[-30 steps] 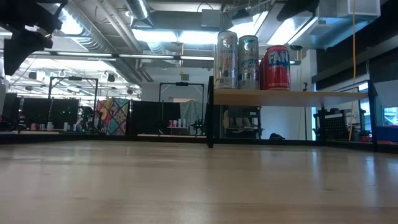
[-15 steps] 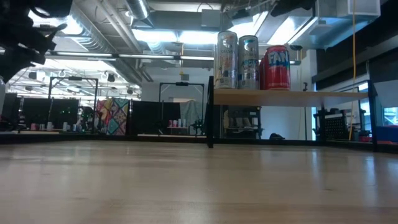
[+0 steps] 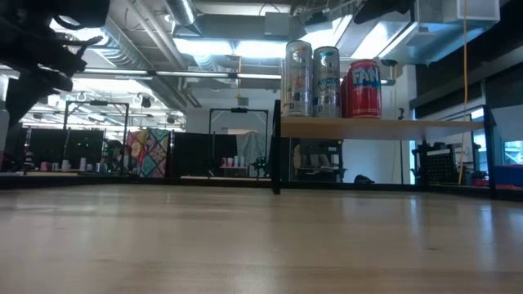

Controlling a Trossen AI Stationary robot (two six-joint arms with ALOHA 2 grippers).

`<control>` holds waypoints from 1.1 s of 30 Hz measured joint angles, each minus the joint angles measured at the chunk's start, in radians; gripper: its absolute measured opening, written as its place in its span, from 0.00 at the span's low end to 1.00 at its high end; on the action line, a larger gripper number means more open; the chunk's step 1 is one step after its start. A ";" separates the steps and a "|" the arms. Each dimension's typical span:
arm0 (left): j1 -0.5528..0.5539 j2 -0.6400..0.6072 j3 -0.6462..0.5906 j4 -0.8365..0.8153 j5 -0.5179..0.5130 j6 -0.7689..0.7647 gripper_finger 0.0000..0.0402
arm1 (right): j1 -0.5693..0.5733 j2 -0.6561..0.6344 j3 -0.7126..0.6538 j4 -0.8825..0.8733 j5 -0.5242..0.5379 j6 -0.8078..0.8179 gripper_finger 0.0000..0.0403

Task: Place canned beverage on shelf
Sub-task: Put the top orange white soda can on the shelf

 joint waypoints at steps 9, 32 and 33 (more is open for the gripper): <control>-0.002 0.074 0.001 -0.003 0.028 0.056 0.70 | 0.000 0.015 0.000 0.004 -0.057 0.000 0.87; -0.096 0.075 -0.026 -0.038 0.003 0.094 0.82 | 0.000 0.015 0.000 -0.012 -0.097 -0.002 0.87; -0.099 0.075 -0.025 -0.039 -0.001 0.093 0.82 | 0.000 0.015 0.000 -0.012 -0.097 -0.002 0.87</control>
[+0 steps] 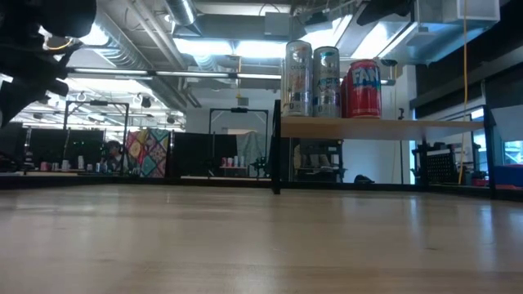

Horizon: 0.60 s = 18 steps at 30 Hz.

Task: Place canned beverage on shelf
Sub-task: Put the top orange white soda can on the shelf

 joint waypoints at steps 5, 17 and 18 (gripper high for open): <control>-0.002 0.000 0.002 0.006 -0.012 -0.014 0.75 | 0.000 0.000 0.000 0.000 0.004 0.000 0.87; -0.002 0.001 0.118 0.047 -0.037 -0.164 0.67 | 0.027 0.000 0.000 0.003 -0.020 0.002 0.87; -0.002 0.005 0.148 0.043 -0.033 -0.192 0.67 | 0.039 -0.001 0.000 0.002 -0.017 0.000 0.87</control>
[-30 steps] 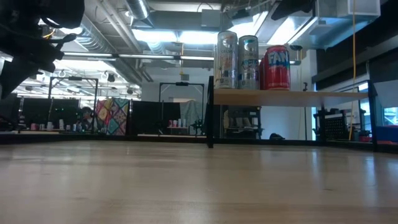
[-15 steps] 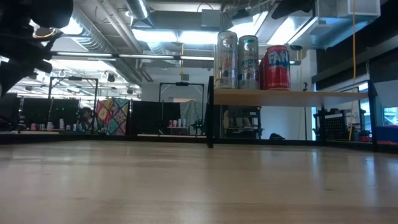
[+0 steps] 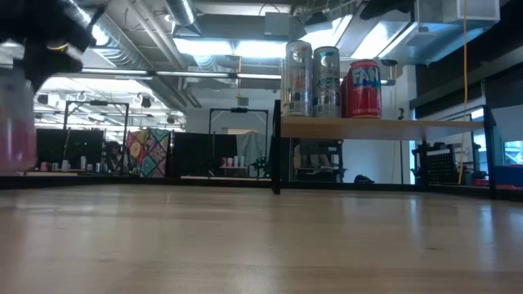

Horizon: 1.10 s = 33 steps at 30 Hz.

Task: Place canned beverage on shelf
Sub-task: Put the top orange white soda can on the shelf

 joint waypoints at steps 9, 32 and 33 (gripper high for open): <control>0.003 0.224 0.358 -0.008 -0.022 -0.098 0.67 | 0.159 0.000 0.000 -0.011 0.097 -0.002 0.87; 0.028 1.041 1.197 -0.066 0.026 -0.126 0.68 | 0.448 0.000 0.000 -0.156 0.333 0.333 0.87; 0.028 1.051 1.197 -0.059 0.036 -0.126 0.68 | 0.454 0.000 0.000 -0.160 0.337 0.341 0.87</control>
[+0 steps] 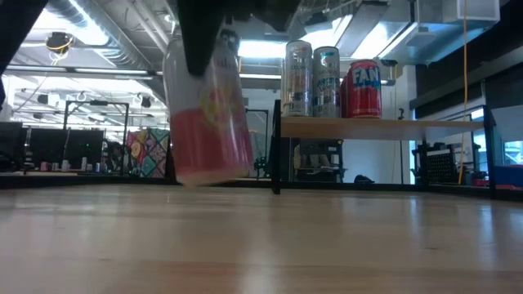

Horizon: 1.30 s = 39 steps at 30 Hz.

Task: Place canned beverage on shelf
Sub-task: Put the top orange white soda can on the shelf

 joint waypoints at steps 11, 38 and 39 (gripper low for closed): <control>-0.010 0.051 0.001 0.052 0.051 0.004 0.69 | 0.005 0.000 0.000 -0.001 0.021 -0.008 0.87; -0.043 -0.057 0.001 0.124 -0.059 0.040 0.82 | 0.005 0.000 0.000 0.034 0.026 -0.026 0.87; -0.051 -0.076 0.001 0.123 -0.085 0.040 0.82 | 0.005 0.000 0.000 0.045 0.043 -0.028 0.87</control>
